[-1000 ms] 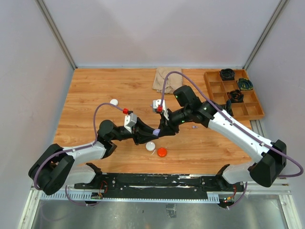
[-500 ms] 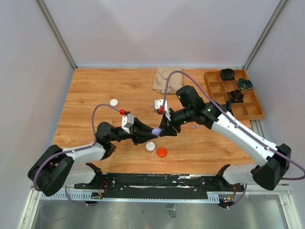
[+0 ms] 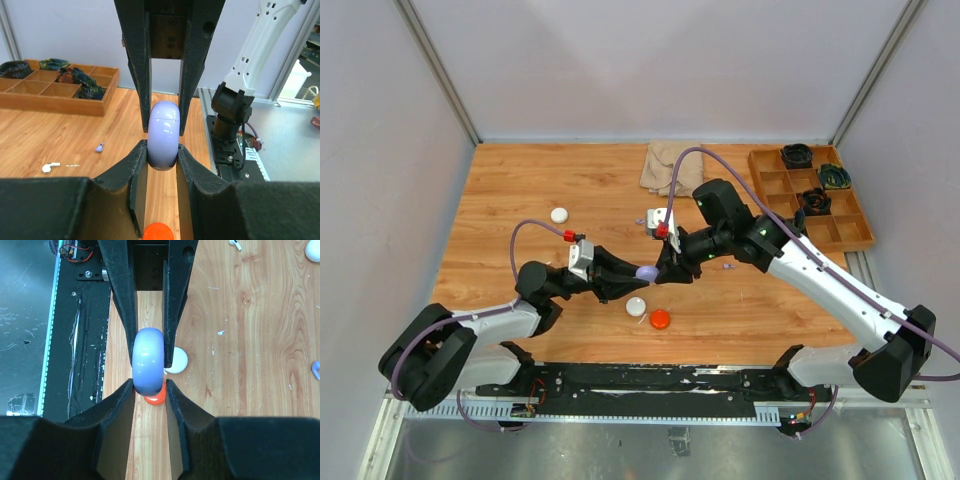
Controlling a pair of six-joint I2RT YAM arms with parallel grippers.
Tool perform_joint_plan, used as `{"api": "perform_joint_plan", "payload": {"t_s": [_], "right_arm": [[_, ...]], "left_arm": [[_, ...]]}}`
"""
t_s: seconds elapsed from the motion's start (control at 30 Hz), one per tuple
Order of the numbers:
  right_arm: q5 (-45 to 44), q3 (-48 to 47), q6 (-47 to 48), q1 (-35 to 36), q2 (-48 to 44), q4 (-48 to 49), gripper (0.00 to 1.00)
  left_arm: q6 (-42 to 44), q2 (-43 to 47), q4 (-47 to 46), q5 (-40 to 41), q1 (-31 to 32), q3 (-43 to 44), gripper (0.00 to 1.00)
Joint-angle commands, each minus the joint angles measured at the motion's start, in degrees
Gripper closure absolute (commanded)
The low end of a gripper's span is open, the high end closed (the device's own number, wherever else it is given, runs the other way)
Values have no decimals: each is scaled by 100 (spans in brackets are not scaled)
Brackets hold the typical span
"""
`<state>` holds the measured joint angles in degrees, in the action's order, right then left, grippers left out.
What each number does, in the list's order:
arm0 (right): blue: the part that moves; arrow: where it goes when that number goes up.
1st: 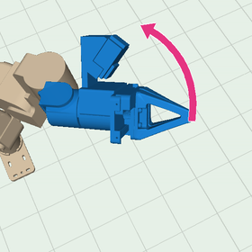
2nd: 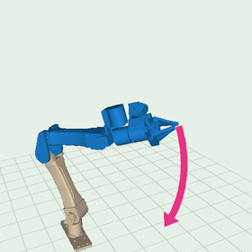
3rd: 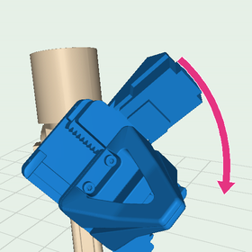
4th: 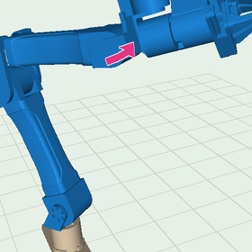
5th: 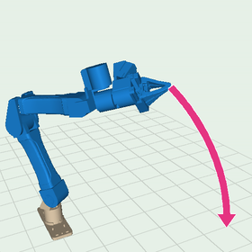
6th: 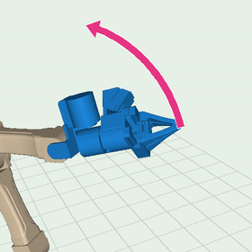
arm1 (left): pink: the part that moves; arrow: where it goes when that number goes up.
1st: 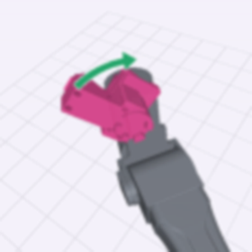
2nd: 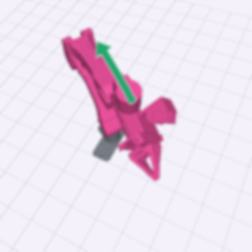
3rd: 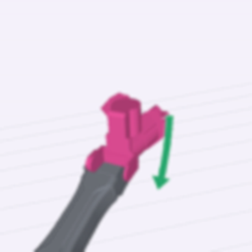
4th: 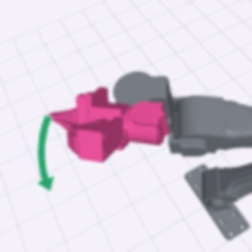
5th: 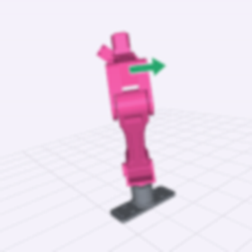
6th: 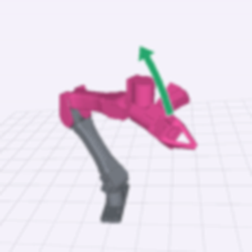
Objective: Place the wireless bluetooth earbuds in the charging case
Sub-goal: Pick up the charging case at the center of the board.
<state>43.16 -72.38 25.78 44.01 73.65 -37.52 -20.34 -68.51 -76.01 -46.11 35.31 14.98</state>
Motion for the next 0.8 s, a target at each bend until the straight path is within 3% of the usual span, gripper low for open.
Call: {"api": "perform_joint_plan", "payload": {"t_s": [0.0, 0.23, 0.33, 0.5, 0.77], "right_arm": [[158, -156, 13, 76, 69, 68, 71], [149, -202, -12, 77, 2, 74, 87], [120, -239, -13, 75, -8, 10, 98], [-55, -425, 56, 103, 120, -335, 99], [-417, -631, 176, 276, 322, -692, 99]], "left_arm": [[-217, -148, -745, 37, -51, -117, 100], [-253, -292, -851, -32, -51, -103, 99], [-202, -295, -765, -39, -50, -86, 87], [-76, -249, -403, -107, -51, 14, 64], [-71, -237, -315, -210, -51, 43, 55]]}}
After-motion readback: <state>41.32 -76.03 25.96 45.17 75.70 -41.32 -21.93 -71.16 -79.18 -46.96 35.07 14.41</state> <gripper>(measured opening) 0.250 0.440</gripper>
